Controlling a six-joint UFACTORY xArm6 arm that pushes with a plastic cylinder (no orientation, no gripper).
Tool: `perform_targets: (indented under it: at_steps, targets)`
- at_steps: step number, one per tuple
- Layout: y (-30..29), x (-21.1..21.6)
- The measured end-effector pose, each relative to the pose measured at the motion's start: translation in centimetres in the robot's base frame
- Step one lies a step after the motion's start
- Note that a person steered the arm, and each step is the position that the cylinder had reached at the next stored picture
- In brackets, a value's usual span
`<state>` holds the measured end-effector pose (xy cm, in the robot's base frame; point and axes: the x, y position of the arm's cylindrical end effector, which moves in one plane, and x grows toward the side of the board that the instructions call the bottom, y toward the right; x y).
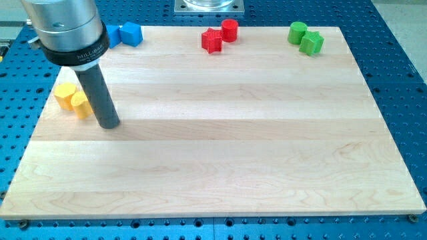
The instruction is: Separate the yellow heart from the yellow hexagon
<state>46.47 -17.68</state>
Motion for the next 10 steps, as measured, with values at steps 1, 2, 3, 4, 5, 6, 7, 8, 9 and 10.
perform_targets:
  at_steps: [1,2,3,4,5,6,7,8,9,10]
  targets:
    - [0.0,0.0]
    - [0.1,-1.1]
    - [0.1,-1.1]
    - [0.1,-1.6]
    - [0.7,-1.6]
    - [0.7,-1.6]
    - [5.7,-2.2]
    - [5.7,-2.2]
    - [5.7,-2.7]
    - [5.6,-2.7]
